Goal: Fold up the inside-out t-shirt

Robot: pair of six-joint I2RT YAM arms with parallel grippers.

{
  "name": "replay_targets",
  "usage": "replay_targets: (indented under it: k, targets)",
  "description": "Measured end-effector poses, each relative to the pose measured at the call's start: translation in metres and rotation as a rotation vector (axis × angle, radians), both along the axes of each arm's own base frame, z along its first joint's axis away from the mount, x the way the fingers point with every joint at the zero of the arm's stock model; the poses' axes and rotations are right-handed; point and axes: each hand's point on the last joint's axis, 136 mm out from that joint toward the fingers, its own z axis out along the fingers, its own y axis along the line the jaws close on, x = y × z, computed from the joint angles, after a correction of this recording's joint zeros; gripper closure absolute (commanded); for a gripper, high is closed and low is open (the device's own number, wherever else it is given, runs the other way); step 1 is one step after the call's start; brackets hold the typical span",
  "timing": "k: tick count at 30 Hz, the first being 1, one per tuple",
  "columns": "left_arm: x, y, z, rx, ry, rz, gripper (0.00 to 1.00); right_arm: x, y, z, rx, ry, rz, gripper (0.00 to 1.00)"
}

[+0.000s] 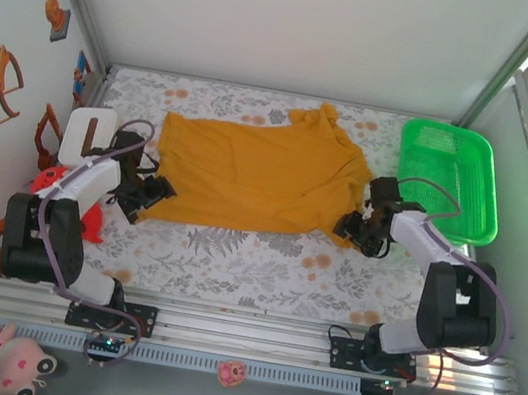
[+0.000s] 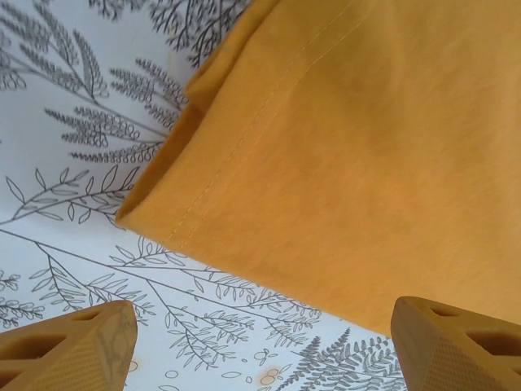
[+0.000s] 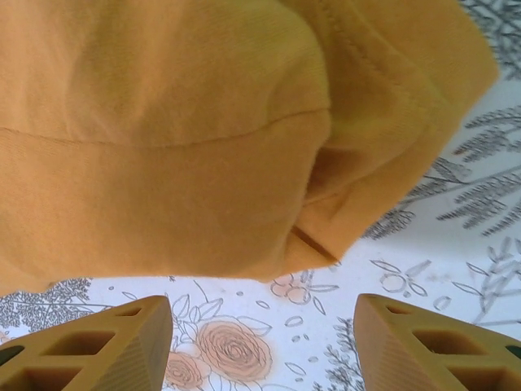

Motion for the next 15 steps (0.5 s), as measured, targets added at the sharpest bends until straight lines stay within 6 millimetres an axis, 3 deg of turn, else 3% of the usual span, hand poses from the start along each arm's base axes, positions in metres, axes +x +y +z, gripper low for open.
replay_targets:
  k: [11, 13, 15]
  targets:
    - [0.009, -0.010, -0.014, -0.006, 0.009, 0.008, 0.22, 0.008, 0.012, -0.020, -0.002, 0.027, 0.021, 0.52]
    - [0.009, -0.013, -0.018, -0.007, 0.018, 0.009, 0.25, 0.010, 0.014, -0.020, 0.002, 0.020, 0.021, 0.59]
    - [0.008, -0.015, -0.025, -0.008, 0.030, 0.019, 0.33, 0.010, 0.016, -0.022, 0.008, 0.016, 0.016, 0.75]
